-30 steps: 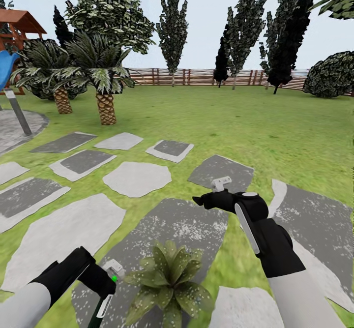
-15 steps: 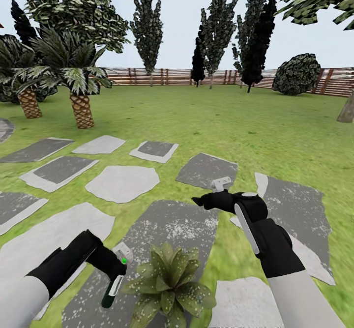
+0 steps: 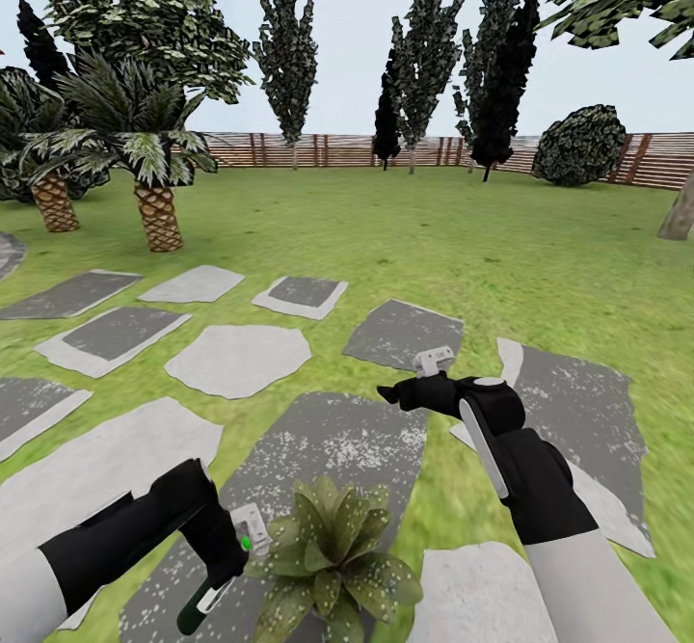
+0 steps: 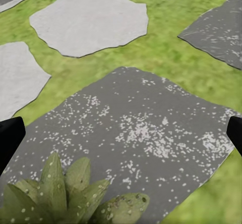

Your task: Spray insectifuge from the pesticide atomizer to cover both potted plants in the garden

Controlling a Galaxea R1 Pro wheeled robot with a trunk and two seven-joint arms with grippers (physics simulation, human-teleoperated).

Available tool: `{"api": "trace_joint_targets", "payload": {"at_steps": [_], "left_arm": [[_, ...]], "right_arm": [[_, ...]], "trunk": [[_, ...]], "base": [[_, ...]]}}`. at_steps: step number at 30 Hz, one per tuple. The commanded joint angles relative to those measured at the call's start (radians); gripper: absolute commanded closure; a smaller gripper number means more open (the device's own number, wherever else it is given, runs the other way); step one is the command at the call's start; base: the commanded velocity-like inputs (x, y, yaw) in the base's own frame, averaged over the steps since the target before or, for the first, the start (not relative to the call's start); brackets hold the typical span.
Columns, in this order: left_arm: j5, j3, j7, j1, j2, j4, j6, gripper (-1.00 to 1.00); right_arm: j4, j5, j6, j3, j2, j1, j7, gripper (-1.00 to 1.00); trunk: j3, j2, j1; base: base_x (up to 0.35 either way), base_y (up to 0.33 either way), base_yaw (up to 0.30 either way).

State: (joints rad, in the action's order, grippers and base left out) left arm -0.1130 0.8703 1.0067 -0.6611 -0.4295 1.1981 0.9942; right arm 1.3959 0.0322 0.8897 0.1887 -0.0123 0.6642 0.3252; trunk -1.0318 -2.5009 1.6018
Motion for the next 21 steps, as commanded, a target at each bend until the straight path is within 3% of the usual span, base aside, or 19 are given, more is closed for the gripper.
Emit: {"api": "trace_joint_targets", "payload": {"at_steps": [1,6,9,16,18,21], "left_arm": [[-0.001,0.0,0.001,0.0,0.002,0.0,0.0,1.0],[0.002,-0.001,0.001,0.0,0.006,-0.013,0.002,1.0],[0.002,-0.008,-0.003,0.0,0.009,-0.064,0.001,1.0],[0.003,-0.011,-0.008,-0.001,0.017,-0.107,0.001,1.0],[0.003,-0.014,-0.013,-0.002,0.049,-0.179,-0.007,1.0],[0.003,-0.019,-0.03,-0.003,0.065,-0.222,-0.012,1.0]], "right_arm": [[0.0,0.0,0.0,0.0,0.0,0.0,0.0,-1.0],[0.001,0.0,0.0,0.0,0.0,0.0,0.0,-1.0],[0.001,0.0,0.003,-0.004,0.0,0.0,0.0,-1.0],[0.002,0.0,0.011,-0.007,0.0,0.0,0.001,-1.0],[0.002,0.0,0.011,-0.008,0.0,0.0,0.002,-1.0],[0.002,0.0,0.011,-0.008,0.0,0.0,0.002,-1.0]], "trunk": [[0.0,0.0,0.0],[0.0,0.0,0.0],[0.0,0.0,0.0],[0.0,0.0,0.0],[0.0,0.0,0.0],[0.0,0.0,0.0]], "base": [[0.0,0.0,0.0],[0.0,0.001,0.0],[0.0,0.203,-0.023],[0.0,0.294,-0.265],[0.0,0.301,-0.292],[0.0,0.301,-0.292]]}}
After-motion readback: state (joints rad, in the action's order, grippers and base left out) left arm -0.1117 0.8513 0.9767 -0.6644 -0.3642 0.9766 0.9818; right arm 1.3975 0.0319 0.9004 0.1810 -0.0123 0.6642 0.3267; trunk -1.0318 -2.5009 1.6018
